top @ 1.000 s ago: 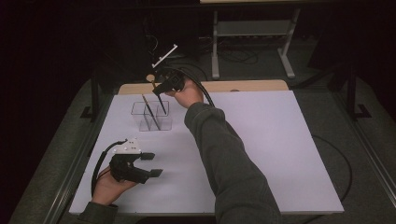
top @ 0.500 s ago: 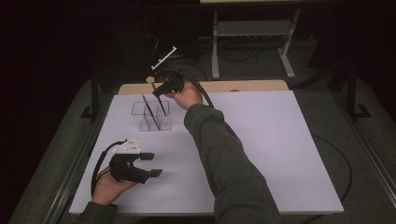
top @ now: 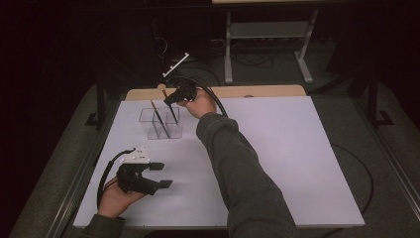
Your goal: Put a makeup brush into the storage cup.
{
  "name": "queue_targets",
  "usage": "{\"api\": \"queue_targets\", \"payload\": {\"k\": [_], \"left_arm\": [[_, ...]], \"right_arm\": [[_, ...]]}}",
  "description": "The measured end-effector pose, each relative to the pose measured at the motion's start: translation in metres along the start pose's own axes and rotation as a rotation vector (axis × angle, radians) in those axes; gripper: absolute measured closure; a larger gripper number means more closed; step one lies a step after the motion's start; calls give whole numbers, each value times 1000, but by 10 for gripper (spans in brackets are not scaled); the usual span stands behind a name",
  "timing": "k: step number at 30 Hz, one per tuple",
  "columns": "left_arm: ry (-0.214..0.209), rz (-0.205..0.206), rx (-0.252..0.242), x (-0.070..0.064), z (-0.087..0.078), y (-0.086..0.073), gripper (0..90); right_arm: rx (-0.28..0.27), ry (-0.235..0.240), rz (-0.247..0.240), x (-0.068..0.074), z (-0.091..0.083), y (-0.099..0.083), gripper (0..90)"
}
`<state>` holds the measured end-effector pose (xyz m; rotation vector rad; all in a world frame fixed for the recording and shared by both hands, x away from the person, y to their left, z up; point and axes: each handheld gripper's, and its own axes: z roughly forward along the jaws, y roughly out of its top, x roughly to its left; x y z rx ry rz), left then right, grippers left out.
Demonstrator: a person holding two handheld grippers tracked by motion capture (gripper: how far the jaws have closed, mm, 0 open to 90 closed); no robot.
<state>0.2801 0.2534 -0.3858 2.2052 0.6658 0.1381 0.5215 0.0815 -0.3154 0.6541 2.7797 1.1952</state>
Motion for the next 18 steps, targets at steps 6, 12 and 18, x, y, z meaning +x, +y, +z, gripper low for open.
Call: {"api": "queue_targets", "payload": {"k": [6, 12, 18], "left_arm": [[1, -2, -1, 0, 0, 0, 300], [3, -1, -2, 1, -1, -1, 300], [1, -6, 2, 1, 0, -1, 300]], "right_arm": [[1, 3, 0, 0, 4, -2, 825], [3, 9, 8, 1, 8, -3, 825], [1, 14, 18, 1, 10, -5, 824]]}}
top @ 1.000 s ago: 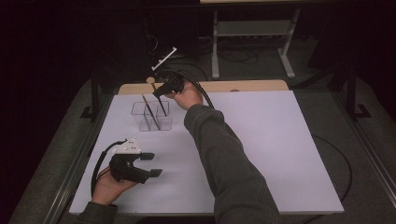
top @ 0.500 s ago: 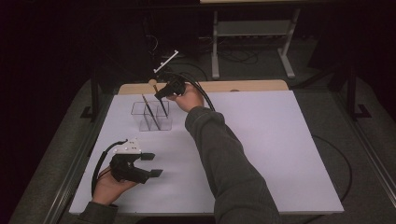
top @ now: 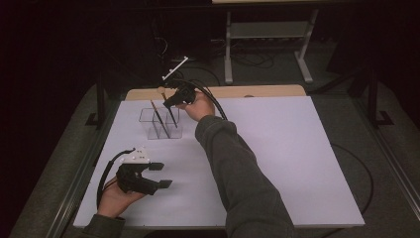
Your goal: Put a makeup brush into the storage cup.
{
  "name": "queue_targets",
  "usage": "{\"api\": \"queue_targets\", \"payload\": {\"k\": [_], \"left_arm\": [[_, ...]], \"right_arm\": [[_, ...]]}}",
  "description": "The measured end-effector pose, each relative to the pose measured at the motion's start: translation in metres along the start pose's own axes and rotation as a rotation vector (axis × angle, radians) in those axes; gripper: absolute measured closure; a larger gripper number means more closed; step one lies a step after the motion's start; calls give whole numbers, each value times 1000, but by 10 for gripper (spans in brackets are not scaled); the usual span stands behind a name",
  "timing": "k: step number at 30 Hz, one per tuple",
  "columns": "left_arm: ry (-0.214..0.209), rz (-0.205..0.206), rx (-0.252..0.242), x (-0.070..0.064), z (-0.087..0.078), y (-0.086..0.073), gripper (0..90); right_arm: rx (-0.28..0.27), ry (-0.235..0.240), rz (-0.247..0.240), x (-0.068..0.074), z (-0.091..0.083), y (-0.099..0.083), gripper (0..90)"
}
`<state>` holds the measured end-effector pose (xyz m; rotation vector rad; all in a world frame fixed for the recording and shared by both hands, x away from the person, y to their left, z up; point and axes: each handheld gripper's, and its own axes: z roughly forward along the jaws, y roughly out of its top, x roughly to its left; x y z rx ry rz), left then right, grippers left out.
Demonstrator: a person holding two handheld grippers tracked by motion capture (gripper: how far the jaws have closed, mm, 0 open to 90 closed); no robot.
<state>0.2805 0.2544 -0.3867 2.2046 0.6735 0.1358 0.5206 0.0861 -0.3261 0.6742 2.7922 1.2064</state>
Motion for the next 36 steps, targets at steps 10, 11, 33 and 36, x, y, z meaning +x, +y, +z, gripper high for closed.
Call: {"api": "queue_targets", "payload": {"k": [10, 11, 33, 36], "left_arm": [[1, 3, 1, 0, 1, 0, 300], [1, 2, 1, 0, 1, 0, 300], [-8, 3, 9, -3, 4, 1, 295], [-9, 4, 9, -3, 4, 1, 294]], "right_arm": [[5, 3, 4, -2, 4, -7, 821], [2, -1, -2, -2, 4, -8, 819], [-8, 3, 41, -1, -11, -31, 705], [-21, 5, 37, -2, -17, -35, 690]]}}
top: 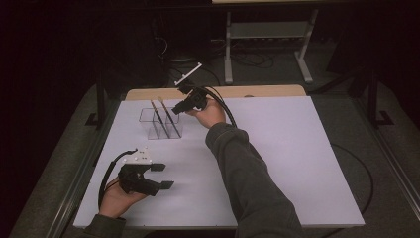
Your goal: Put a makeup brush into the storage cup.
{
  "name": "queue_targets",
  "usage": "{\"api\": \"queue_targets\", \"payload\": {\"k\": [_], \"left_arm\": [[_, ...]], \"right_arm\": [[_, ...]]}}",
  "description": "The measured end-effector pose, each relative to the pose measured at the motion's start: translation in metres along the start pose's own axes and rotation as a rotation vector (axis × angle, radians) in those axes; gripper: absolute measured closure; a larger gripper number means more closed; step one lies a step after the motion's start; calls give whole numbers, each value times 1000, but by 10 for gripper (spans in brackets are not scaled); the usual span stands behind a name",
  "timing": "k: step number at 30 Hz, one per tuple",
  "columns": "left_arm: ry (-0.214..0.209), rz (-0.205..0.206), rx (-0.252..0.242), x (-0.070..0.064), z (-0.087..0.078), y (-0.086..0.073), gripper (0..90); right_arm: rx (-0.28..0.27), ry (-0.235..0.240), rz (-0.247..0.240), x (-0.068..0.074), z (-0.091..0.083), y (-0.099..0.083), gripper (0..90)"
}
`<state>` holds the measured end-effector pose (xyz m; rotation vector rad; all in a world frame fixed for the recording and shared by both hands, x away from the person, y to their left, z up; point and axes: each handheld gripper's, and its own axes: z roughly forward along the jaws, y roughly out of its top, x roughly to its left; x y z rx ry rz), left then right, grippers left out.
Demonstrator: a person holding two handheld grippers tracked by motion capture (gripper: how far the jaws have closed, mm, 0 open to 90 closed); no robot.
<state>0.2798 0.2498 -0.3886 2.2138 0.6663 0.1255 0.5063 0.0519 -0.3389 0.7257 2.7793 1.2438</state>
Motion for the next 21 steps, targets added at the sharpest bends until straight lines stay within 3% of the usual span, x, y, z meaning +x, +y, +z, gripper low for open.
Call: {"api": "queue_targets", "payload": {"k": [21], "left_arm": [[-4, 6, 12, 0, 6, 0, 283]], "right_arm": [[-45, 1, 44, 0, -34, -35, 502]]}}
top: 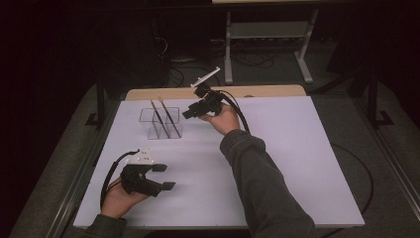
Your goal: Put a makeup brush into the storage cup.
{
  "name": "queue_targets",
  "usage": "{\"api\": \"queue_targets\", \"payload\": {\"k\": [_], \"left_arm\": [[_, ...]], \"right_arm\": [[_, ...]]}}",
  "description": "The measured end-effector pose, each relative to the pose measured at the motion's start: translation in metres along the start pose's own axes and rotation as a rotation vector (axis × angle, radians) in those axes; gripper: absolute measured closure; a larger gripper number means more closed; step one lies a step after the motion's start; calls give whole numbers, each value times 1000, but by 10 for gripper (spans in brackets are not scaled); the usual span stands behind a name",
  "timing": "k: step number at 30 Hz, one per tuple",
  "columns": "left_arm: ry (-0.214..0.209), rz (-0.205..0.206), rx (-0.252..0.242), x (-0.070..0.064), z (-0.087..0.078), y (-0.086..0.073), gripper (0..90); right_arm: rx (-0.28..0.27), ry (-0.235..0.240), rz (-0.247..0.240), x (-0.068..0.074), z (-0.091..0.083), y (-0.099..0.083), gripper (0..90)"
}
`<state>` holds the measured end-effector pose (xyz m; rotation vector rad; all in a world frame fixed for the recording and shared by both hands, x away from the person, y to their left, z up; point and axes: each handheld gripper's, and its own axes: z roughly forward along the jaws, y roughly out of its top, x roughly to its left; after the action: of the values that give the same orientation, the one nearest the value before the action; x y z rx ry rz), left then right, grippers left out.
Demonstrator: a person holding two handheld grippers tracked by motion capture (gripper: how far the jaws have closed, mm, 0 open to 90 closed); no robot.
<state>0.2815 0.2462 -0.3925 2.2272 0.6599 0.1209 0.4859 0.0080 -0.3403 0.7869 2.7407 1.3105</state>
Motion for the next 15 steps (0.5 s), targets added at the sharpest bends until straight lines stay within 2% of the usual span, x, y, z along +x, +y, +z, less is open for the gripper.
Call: {"api": "queue_targets", "payload": {"k": [6, 9, 11, 12, 13, 15], "left_arm": [[-2, -11, 1, -1, 1, -1, 282], [3, 7, -5, -1, 1, 0, 280], [2, -3, 0, 0, 0, 0, 280], [1, -11, -3, 0, 1, -1, 280], [2, -15, 3, 1, 0, -1, 280], [5, -10, 2, 1, -1, -1, 278]], "right_arm": [[-21, 4, 32, 2, -9, -7, 478], [-23, -5, 11, 2, -13, -11, 464], [-23, 0, 25, 3, -16, -12, 452], [-23, -6, 10, 2, -18, -13, 450], [-33, -4, 17, 3, -20, -13, 450], [-40, -4, 19, 4, -25, -15, 443]]}}
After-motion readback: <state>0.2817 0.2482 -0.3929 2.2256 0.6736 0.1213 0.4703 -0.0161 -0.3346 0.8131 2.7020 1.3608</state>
